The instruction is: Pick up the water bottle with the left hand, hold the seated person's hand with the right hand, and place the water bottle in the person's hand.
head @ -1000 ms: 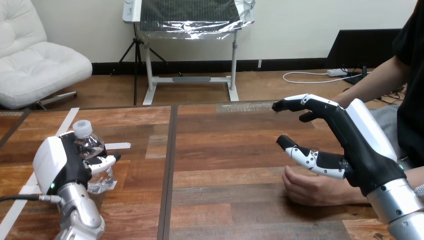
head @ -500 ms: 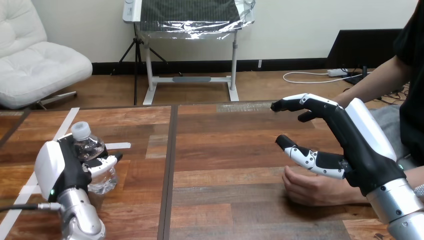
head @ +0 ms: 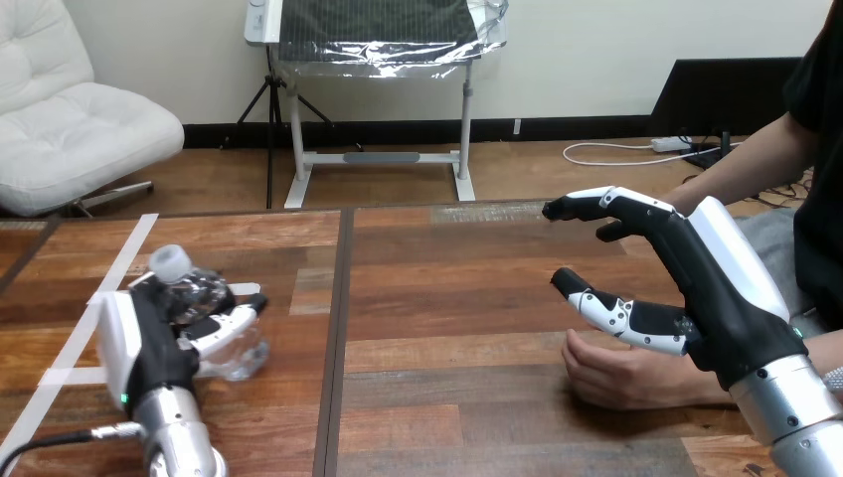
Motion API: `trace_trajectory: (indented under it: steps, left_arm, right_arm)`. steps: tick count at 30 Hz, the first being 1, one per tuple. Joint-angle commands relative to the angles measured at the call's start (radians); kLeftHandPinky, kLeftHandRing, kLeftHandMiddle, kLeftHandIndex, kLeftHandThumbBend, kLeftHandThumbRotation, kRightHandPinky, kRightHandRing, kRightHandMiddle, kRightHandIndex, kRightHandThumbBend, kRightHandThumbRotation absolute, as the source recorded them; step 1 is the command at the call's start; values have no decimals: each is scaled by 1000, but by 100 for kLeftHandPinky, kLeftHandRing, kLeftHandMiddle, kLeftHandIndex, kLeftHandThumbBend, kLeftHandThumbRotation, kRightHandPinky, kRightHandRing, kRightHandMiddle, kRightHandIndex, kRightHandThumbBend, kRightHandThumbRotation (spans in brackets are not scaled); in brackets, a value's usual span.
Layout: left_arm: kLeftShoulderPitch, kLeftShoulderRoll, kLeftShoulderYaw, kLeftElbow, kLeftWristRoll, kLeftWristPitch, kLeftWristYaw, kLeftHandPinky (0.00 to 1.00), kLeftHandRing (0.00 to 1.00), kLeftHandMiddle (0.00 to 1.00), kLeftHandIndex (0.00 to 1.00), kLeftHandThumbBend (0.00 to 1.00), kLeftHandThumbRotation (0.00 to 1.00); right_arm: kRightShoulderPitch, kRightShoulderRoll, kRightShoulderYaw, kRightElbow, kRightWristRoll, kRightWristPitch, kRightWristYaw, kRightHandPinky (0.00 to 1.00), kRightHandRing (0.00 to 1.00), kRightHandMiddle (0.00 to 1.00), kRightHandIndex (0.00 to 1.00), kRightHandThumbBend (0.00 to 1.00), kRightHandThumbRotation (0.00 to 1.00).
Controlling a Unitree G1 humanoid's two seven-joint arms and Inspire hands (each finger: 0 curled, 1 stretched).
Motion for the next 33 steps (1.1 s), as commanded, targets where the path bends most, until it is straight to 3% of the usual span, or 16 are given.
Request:
trace_trajectory:
  steps: [1, 10, 19, 28, 33]
  left_arm:
    - [-18, -10, 4, -202, -14, -82, -37, 39, 42, 46, 50, 64, 0]
    - [38, -39, 7, -375, -23, -86, -80, 40, 42, 45, 50, 65, 0]
    - [86, -64, 1, -532, -3, -51, -105, 40, 42, 45, 49, 66, 0]
    - [109, -75, 4, -596, -14, -53, -142, 40, 42, 45, 49, 65, 0]
    - [135, -84, -4, -675, -3, -46, -161, 40, 42, 46, 49, 65, 0]
  right_arm:
    - [-57, -1, -12, -27, 7, -4, -12, 73, 80, 77, 71, 44, 6]
    - [-61, 1, -11, -24, -1, -3, -17, 73, 80, 77, 72, 44, 6]
    - [-64, 1, -13, -28, 4, 5, -10, 73, 80, 77, 72, 44, 4]
    - [-67, 2, -13, -33, 13, 20, -4, 75, 81, 78, 72, 44, 1]
    - [-79, -16, -19, -18, 4, 1, -6, 75, 81, 78, 72, 44, 0]
